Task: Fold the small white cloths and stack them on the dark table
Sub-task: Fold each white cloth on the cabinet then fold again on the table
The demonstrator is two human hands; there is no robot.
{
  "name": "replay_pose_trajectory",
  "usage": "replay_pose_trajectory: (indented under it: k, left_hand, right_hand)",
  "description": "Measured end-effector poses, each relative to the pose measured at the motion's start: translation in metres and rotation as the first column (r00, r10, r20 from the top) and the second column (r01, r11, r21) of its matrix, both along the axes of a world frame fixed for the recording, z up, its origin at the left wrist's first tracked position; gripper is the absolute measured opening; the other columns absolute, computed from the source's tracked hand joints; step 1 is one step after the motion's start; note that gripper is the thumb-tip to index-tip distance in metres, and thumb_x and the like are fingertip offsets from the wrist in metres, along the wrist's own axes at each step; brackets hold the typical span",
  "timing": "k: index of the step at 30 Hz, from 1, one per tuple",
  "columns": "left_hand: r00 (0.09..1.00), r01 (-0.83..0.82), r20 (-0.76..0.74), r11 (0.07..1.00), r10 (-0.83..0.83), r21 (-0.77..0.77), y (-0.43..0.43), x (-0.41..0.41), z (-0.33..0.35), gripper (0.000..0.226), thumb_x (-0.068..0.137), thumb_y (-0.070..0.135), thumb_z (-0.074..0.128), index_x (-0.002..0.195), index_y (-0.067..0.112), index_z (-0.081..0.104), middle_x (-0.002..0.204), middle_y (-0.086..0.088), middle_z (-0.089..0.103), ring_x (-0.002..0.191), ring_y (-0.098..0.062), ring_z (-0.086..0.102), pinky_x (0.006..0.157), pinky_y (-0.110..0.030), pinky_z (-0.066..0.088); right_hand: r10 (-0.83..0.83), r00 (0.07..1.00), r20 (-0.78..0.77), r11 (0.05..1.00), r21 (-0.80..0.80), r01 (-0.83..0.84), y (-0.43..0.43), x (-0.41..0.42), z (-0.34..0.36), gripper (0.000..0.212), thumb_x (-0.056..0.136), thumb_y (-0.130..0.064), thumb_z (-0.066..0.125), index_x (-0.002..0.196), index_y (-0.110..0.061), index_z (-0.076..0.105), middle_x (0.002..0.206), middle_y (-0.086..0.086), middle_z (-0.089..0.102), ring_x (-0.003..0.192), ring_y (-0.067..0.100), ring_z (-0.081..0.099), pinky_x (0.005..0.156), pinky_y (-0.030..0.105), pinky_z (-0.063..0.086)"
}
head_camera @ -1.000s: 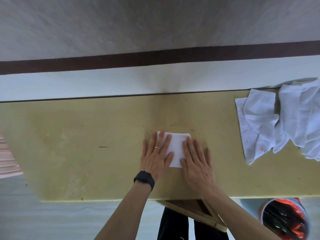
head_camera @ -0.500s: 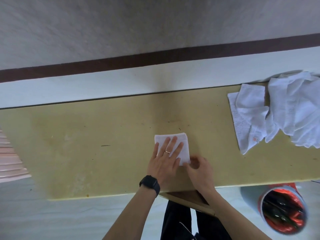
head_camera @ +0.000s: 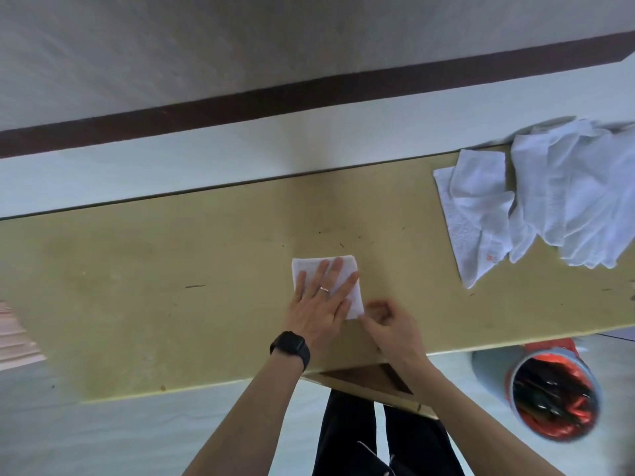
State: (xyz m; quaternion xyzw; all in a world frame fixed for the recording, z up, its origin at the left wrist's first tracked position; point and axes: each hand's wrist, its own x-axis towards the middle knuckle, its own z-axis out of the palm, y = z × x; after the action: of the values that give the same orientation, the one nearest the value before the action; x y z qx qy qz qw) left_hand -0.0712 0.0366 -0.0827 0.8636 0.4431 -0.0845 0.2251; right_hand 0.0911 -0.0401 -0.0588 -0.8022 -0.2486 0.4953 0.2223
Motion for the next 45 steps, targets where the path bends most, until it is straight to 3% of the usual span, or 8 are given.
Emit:
replay_pose_trajectory:
  k: [3, 6, 11, 16, 25, 30, 37, 45]
  left_hand:
    - [0.922, -0.38, 0.07, 0.925, 0.381, -0.027, -0.007, -0.004, 0.015, 0.056, 0.103, 0.041, 0.032, 0.157, 0.036, 0.015, 0.166, 0.003, 0.008, 0.152, -0.022, 0.005, 0.122, -0.045, 0.004]
    - [0.612, -0.779, 0.042, 0.611, 0.79, -0.14, -0.006, -0.003, 0.03, 0.053, 0.099, 0.038, 0.049, 0.146, 0.018, 0.035, 0.149, -0.01, 0.037, 0.132, -0.029, 0.033, 0.107, -0.043, 0.029]
    - [0.423, -0.883, -0.055, 0.397, 0.905, -0.25, 0.008, 0.002, 0.034, 0.047, 0.09, 0.037, 0.065, 0.127, 0.015, 0.047, 0.123, -0.011, 0.054, 0.115, -0.031, 0.048, 0.097, -0.044, 0.043]
    - [0.236, -0.896, -0.15, 0.155, 0.96, -0.416, 0.027, 0.005, 0.038, 0.031, 0.084, 0.026, 0.073, 0.098, 0.014, 0.049, 0.084, -0.002, 0.056, 0.089, -0.029, 0.06, 0.072, -0.037, 0.051]
    - [0.206, -0.715, -0.021, 0.136, 0.978, -0.686, 0.022, -0.005, 0.064, 0.025, 0.085, 0.016, 0.067, 0.108, 0.015, 0.056, 0.104, 0.0, 0.063, 0.094, -0.023, 0.059, 0.077, -0.034, 0.048]
    - [0.149, -0.57, 0.17, 0.225, 0.974, -0.79, 0.019, -0.023, 0.116, 0.025, 0.088, 0.016, 0.066, 0.112, 0.02, 0.066, 0.108, -0.002, 0.069, 0.102, -0.022, 0.063, 0.083, -0.033, 0.052]
    - [0.164, -0.66, 0.565, 0.515, 0.809, -0.546, -0.006, -0.029, 0.214, 0.023, 0.1, 0.037, 0.054, 0.084, 0.02, 0.059, 0.064, 0.006, 0.047, 0.058, -0.01, 0.041, 0.055, -0.017, 0.032]
    - [0.009, -0.865, 0.784, 0.399, 0.621, -0.306, -0.099, -0.031, 0.316, 0.025, 0.101, 0.041, 0.046, 0.091, 0.021, 0.055, 0.065, 0.004, 0.054, 0.053, 0.0, 0.049, 0.05, -0.016, 0.037]
  right_hand:
    - [-0.065, 0.994, 0.084, 0.997, 0.04, 0.062, 0.016, -0.002, 0.007, 0.019, 0.084, -0.032, 0.072, 0.098, -0.022, 0.064, 0.084, -0.007, 0.067, 0.079, 0.009, 0.062, 0.063, 0.018, 0.042]
    - [0.039, 0.986, 0.164, 0.999, 0.021, -0.043, 0.041, -0.012, 0.009, 0.029, 0.085, -0.046, 0.066, 0.102, -0.024, 0.057, 0.096, -0.01, 0.061, 0.09, 0.013, 0.06, 0.074, 0.027, 0.048]
    - [0.201, 0.928, 0.314, 0.974, -0.166, -0.155, 0.075, -0.026, 0.011, 0.03, 0.087, -0.045, 0.062, 0.106, -0.024, 0.052, 0.098, -0.004, 0.058, 0.091, 0.021, 0.059, 0.079, 0.041, 0.053]
    - [0.105, 0.987, 0.118, 0.978, -0.19, -0.081, 0.085, -0.021, 0.014, 0.012, 0.084, -0.026, 0.064, 0.094, -0.02, 0.061, 0.088, -0.003, 0.064, 0.075, 0.016, 0.06, 0.064, 0.031, 0.05]
    - [-0.025, 0.978, -0.206, 1.0, -0.018, 0.021, 0.076, -0.006, 0.029, 0.016, 0.083, -0.019, 0.068, 0.098, -0.015, 0.069, 0.094, 0.01, 0.071, 0.081, 0.021, 0.064, 0.067, 0.032, 0.05]
    - [0.076, 0.953, -0.294, 0.984, 0.175, -0.025, 0.072, 0.005, 0.075, 0.016, 0.091, -0.031, 0.062, 0.1, -0.025, 0.075, 0.099, 0.003, 0.075, 0.1, 0.03, 0.068, 0.091, 0.05, 0.052]
    - [0.216, 0.974, 0.074, 0.826, 0.517, -0.223, 0.065, -0.007, 0.194, 0.032, 0.099, -0.044, 0.051, 0.082, -0.019, 0.059, 0.072, -0.005, 0.061, 0.067, 0.014, 0.054, 0.063, 0.032, 0.043]
    - [0.276, 0.888, 0.368, 0.544, 0.702, -0.46, 0.014, -0.047, 0.293, 0.026, 0.103, -0.041, 0.037, 0.091, -0.022, 0.049, 0.071, -0.005, 0.059, 0.063, 0.008, 0.055, 0.053, 0.028, 0.04]
